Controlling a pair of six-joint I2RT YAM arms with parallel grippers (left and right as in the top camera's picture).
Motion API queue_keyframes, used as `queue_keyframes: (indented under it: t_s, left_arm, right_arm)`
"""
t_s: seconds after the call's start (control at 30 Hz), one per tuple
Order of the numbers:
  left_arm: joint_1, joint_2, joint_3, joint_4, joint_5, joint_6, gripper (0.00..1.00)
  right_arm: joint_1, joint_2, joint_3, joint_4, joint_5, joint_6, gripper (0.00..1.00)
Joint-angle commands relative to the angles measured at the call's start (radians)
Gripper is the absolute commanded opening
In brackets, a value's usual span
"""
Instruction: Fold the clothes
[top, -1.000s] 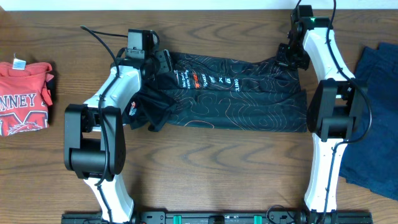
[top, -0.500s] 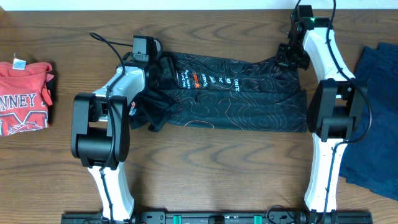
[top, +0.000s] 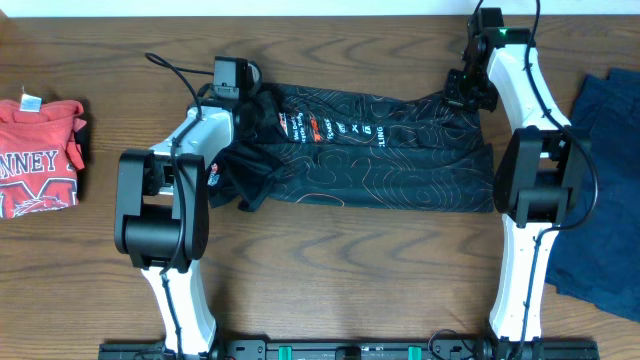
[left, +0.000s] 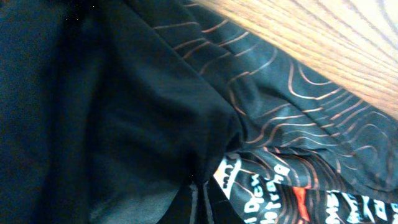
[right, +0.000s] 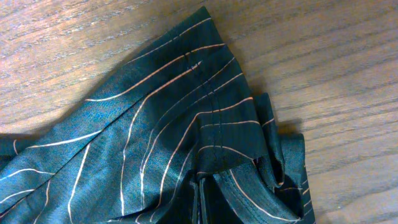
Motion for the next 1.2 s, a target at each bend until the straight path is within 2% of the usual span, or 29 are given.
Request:
queue_keyframes:
  t_s: [0.0, 0.1, 0.43, 0.83, 1.0, 1.17]
  left_arm:
    - [0.002, -0.007, 0.074, -0.031, 0.043, 0.005, 0.06]
    - [0.002, -0.035, 0.133, -0.103, -0.004, 0.014, 0.06]
    - [0.005, -0.074, 0.335, -0.449, -0.19, 0.207, 0.06]
    - [0.005, -0.077, 0.547, -0.685, -0.372, 0.387, 0.06]
    - [0.013, -0.077, 0.653, -0.773, -0.477, 0.404, 0.06]
    - [0.046, -0.079, 0.71, -0.804, -0.486, 0.404, 0.06]
  right_arm:
    - [-0.007, 0.002, 0.011, 0.001, -0.002, -0.028, 0.01]
    - [-0.017, 0.001, 0.032, -0.005, 0.002, -0.035, 0.01]
    - [-0.074, 0.001, 0.184, -0.088, 0.005, -0.057, 0.01]
    - [-0.11, 0.001, 0.301, -0.179, 0.005, -0.099, 0.01]
    - [-0.11, 0.001, 0.301, -0.185, 0.005, -0.106, 0.01]
    - [-0.11, 0.001, 0.301, -0.187, 0.004, -0.106, 0.01]
